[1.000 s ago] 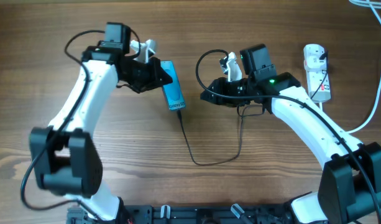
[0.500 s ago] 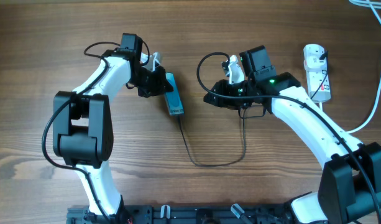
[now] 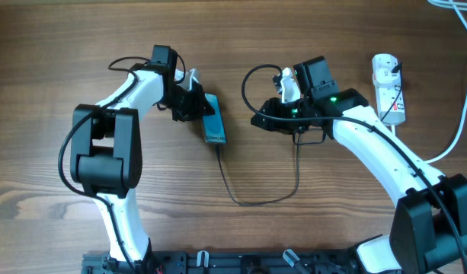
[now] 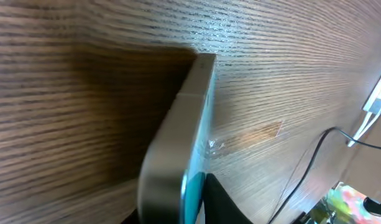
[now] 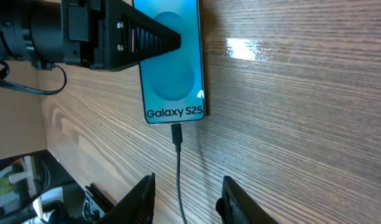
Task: Plug charger to phone and switch on socket
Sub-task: 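Lower the phone flat onto the table with the left gripper and release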
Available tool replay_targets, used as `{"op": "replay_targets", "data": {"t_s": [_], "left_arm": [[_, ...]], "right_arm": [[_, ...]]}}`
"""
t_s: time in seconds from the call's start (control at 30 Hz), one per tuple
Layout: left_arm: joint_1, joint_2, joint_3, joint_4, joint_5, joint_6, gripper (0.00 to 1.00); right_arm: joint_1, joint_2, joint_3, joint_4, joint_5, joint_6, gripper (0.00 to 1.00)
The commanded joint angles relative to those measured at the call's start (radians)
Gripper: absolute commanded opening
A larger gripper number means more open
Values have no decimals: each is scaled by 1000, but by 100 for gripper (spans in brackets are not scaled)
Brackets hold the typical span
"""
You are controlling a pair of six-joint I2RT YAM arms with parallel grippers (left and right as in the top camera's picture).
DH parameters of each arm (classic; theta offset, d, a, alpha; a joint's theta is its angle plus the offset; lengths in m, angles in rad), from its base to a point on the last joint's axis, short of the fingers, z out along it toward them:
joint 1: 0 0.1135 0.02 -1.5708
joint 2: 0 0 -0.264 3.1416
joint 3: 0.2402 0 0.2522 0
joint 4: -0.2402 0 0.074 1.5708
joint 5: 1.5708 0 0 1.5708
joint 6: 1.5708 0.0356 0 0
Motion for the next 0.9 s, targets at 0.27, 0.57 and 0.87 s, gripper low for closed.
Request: {"op": "replay_targets", "data": {"t_s": [0.27,0.57,0.87], "left_arm": [[0,26,-1,-5,-46,21,34],[0,26,-1,-5,-47,21,39],[31,-223,116,-180,-165,21,43]], "right_arm": [[-1,-11,18,-10,18,-41,36],[-1,-11,18,-15,18,-47,36],[-50,-188,32,-173,29,-133,33]]}}
